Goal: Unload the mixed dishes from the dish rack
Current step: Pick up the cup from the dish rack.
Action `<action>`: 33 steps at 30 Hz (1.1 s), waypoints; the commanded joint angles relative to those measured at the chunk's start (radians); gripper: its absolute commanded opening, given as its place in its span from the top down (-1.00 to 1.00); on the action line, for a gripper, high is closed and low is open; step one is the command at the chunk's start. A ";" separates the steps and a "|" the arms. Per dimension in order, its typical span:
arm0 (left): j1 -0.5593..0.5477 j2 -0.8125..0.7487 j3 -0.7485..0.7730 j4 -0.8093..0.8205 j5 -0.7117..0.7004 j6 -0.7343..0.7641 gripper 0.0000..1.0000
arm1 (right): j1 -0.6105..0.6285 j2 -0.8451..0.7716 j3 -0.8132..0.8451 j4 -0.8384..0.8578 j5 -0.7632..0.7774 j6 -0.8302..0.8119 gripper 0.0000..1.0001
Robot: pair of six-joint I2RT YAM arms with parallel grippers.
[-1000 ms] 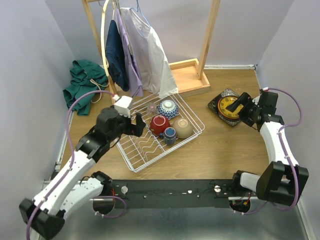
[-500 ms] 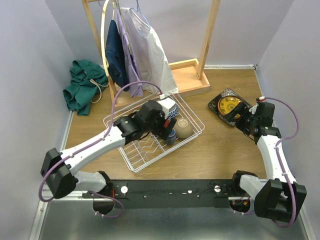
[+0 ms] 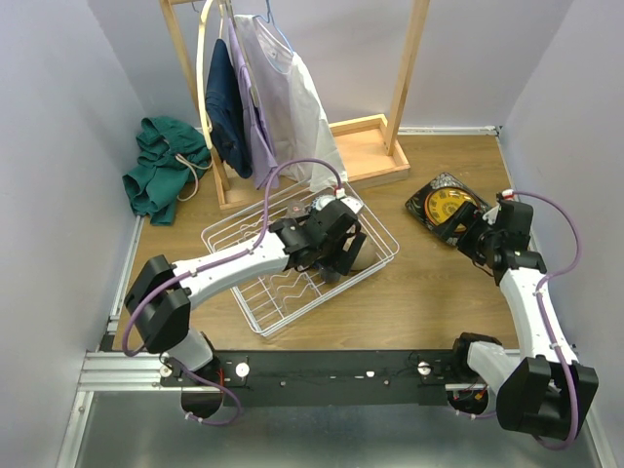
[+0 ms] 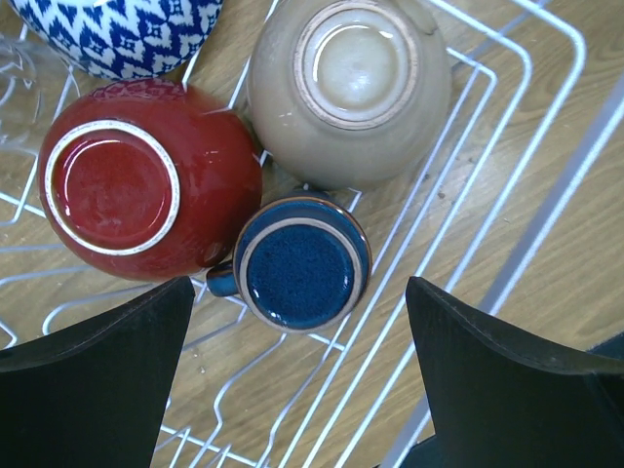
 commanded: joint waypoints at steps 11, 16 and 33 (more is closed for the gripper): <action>-0.008 0.141 0.072 -0.037 -0.085 -0.069 -0.84 | 0.030 -0.005 -0.028 0.019 0.029 -0.027 -1.00; -0.008 0.164 0.078 -0.037 -0.060 -0.069 -0.75 | 0.030 -0.005 -0.031 0.020 0.032 -0.028 -1.00; -0.008 0.201 0.078 -0.049 0.003 -0.073 -0.45 | 0.032 0.005 -0.031 0.026 0.026 -0.028 -1.00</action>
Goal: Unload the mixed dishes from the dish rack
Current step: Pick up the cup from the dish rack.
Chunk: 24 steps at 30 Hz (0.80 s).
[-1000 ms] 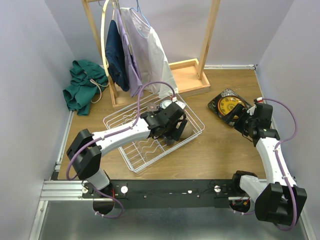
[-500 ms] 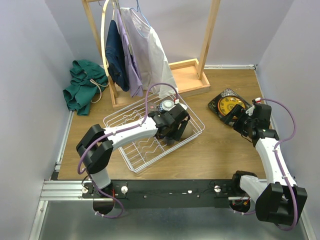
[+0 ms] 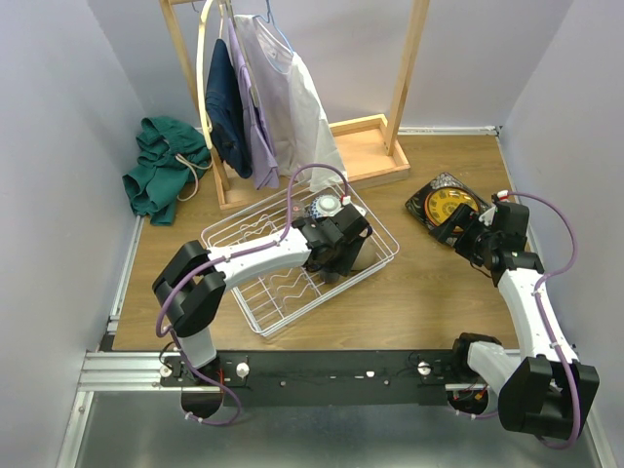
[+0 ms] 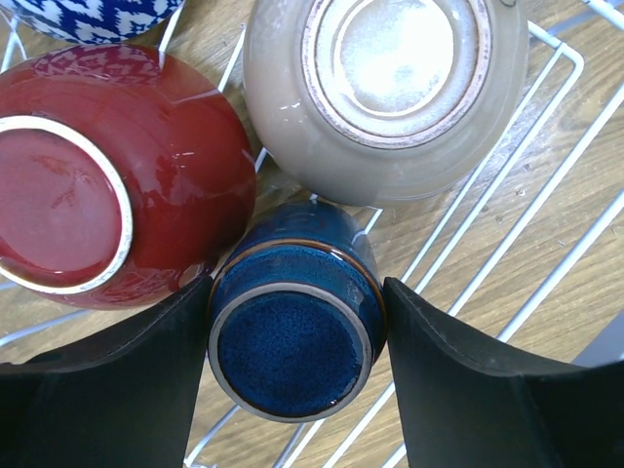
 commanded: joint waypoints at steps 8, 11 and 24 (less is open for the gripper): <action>-0.005 -0.048 0.043 -0.050 0.030 -0.005 0.10 | 0.006 -0.004 0.002 0.006 0.028 -0.013 -0.99; -0.003 -0.091 0.049 -0.062 0.011 -0.003 0.30 | 0.006 -0.007 0.008 0.009 0.017 -0.014 -1.00; 0.102 -0.311 0.005 0.014 0.081 -0.038 0.57 | 0.006 -0.052 0.017 0.059 -0.182 -0.020 -0.99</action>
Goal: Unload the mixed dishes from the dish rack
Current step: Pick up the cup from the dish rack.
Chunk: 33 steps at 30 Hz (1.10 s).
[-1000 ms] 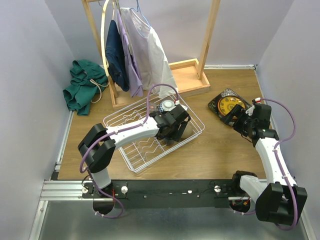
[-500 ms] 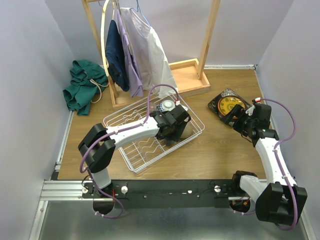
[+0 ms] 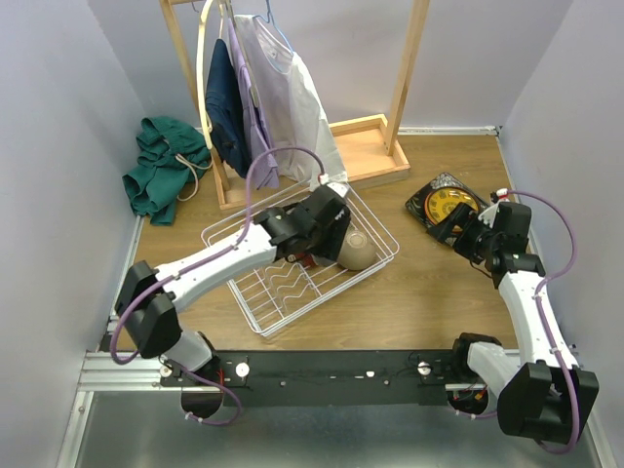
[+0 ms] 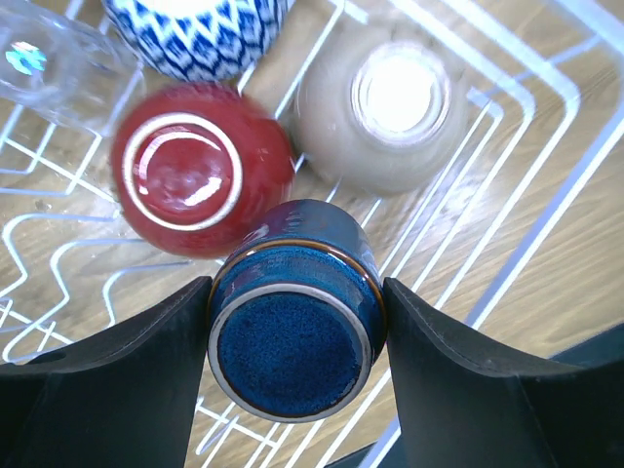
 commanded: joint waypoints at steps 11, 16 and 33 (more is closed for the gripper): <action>0.215 -0.331 -0.186 0.379 0.272 -0.260 0.63 | 0.040 -0.053 -0.015 0.332 -0.477 0.139 -0.98; 0.226 -0.372 -0.263 0.507 0.318 -0.398 0.63 | 0.100 -0.057 -0.046 0.536 -0.534 0.250 -0.98; 0.228 -0.406 -0.493 0.990 0.355 -0.800 0.65 | 0.448 0.088 -0.089 1.026 -0.517 0.446 -0.84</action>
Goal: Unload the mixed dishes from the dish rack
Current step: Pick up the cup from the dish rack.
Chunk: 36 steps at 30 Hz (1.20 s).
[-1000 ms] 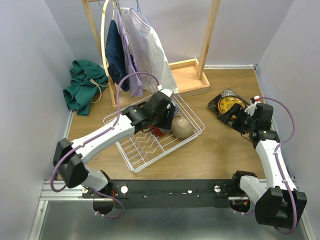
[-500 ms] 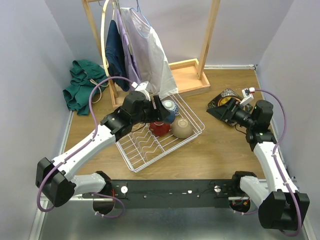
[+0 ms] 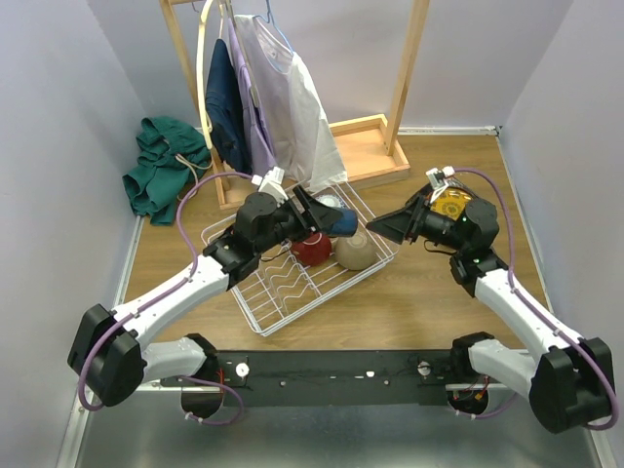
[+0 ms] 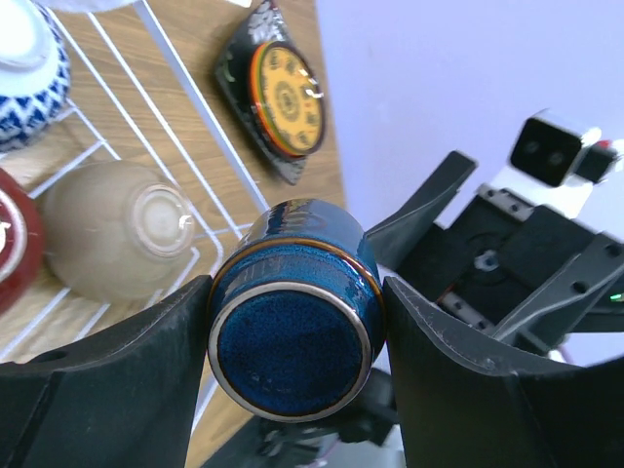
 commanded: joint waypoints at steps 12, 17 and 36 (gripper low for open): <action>0.003 -0.054 -0.104 0.314 0.026 -0.272 0.66 | 0.117 0.141 0.041 0.270 -0.055 0.027 -0.51; 0.003 -0.038 -0.135 0.380 0.035 -0.325 0.66 | 0.149 0.175 0.060 0.302 -0.081 0.029 -0.27; 0.029 -0.025 -0.222 0.458 0.070 -0.389 0.02 | 0.171 0.152 0.101 0.119 -0.078 -0.104 0.99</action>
